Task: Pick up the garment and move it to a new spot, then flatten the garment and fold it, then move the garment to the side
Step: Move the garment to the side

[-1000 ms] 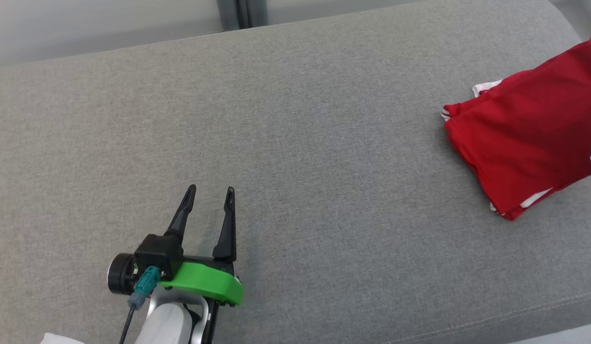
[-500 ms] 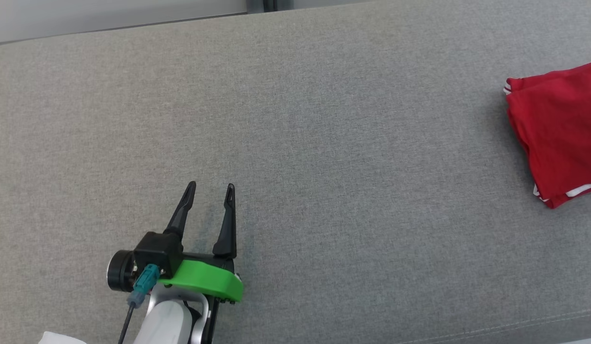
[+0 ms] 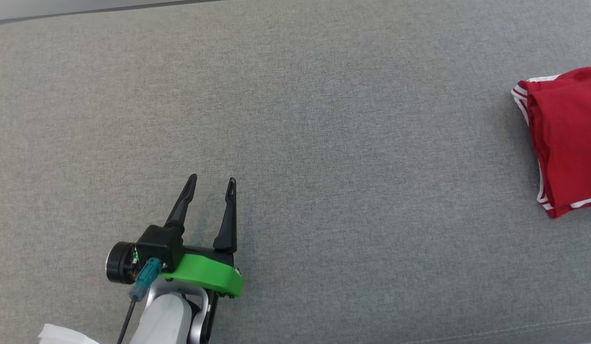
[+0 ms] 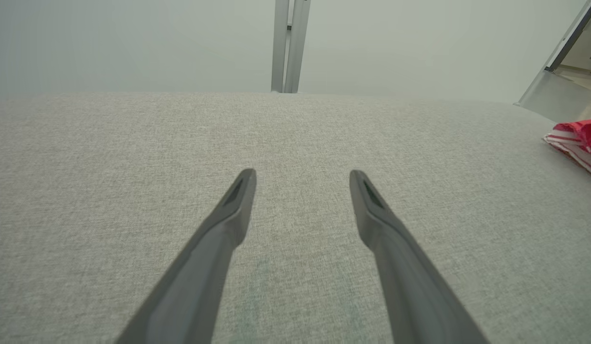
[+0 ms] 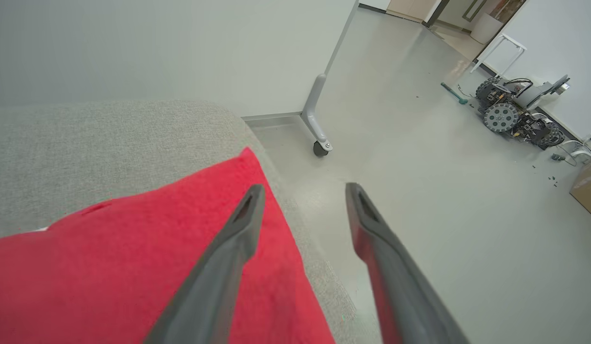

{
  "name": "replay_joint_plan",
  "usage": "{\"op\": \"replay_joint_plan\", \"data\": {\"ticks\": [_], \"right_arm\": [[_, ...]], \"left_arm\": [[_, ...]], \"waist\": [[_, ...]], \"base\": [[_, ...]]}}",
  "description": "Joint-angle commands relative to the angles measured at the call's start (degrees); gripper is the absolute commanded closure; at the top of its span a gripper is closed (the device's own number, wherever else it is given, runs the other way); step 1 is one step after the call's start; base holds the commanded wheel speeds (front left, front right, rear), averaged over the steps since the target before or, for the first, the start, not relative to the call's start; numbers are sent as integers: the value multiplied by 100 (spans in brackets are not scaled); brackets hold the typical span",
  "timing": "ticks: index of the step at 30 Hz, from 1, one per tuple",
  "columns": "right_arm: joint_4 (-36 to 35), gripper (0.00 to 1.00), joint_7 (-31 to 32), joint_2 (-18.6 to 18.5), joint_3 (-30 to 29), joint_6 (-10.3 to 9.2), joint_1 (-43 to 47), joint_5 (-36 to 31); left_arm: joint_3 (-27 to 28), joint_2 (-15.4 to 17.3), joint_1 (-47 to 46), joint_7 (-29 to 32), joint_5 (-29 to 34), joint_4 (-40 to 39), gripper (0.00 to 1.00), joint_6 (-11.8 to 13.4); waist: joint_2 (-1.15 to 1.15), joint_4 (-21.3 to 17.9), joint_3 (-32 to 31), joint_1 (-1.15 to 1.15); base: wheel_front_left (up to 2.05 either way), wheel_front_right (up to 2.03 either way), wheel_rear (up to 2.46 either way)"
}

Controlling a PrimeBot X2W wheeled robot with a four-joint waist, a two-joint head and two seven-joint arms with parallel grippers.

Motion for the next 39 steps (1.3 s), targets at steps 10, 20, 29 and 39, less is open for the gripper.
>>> {"op": "replay_joint_plan", "data": {"ticks": [10,20,29,39], "right_arm": [[295,0,-704,355,411,-8,-269,98],[-87,0,-1314,757,1460,-8,-68,788],[-823,0,-1982,1510,2070,-7,806,1377],[-1975,0,-2260,2384,2585,-7,2420,1438]], "left_arm": [[124,31,-14,0,29,44,0,5],[386,30,-187,0,-244,103,0,67],[533,28,13,0,-469,314,0,202],[578,28,687,0,-478,270,0,404]], "waist": [[0,-181,-165,0],[0,-246,-553,0],[0,-156,-1118,0],[0,91,-1689,0]], "base": [[0,0,0],[0,0,0],[0,0,0],[0,0,0]]}}
